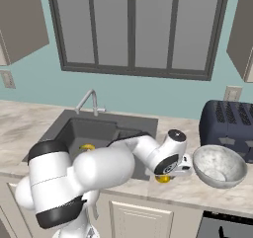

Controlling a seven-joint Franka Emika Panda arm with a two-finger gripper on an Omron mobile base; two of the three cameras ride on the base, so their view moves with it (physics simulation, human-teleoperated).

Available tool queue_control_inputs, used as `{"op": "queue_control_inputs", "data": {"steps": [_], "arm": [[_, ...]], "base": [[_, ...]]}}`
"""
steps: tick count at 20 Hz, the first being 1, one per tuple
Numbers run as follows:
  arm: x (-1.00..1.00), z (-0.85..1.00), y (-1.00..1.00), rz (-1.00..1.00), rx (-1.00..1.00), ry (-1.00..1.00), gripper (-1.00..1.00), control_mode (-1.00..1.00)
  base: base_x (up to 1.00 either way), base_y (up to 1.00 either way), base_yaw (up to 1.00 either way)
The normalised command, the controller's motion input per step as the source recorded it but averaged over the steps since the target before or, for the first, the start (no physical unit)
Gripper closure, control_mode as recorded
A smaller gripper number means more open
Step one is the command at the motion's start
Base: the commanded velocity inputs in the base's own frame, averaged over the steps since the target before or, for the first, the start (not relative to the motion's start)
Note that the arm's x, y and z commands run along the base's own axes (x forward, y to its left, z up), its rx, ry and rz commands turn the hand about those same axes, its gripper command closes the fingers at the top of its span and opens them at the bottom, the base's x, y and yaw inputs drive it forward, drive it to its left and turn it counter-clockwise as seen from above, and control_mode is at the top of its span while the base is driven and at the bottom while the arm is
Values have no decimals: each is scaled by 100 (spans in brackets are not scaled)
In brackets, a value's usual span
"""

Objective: Clear the mugs and bowl far away from the sink.

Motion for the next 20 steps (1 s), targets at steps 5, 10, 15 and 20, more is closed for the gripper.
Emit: {"op": "queue_control_inputs", "data": {"steps": [5,10,15,20], "arm": [[-17,-76,23,0,-2,15,100,-100],[-5,-82,24,0,-4,12,100,-100],[-36,18,0,0,0,-8,100,-100],[-69,46,22,-1,0,-15,100,-100]], "base": [[0,0,0],[0,0,0],[0,0,0],[0,0,0]]}}
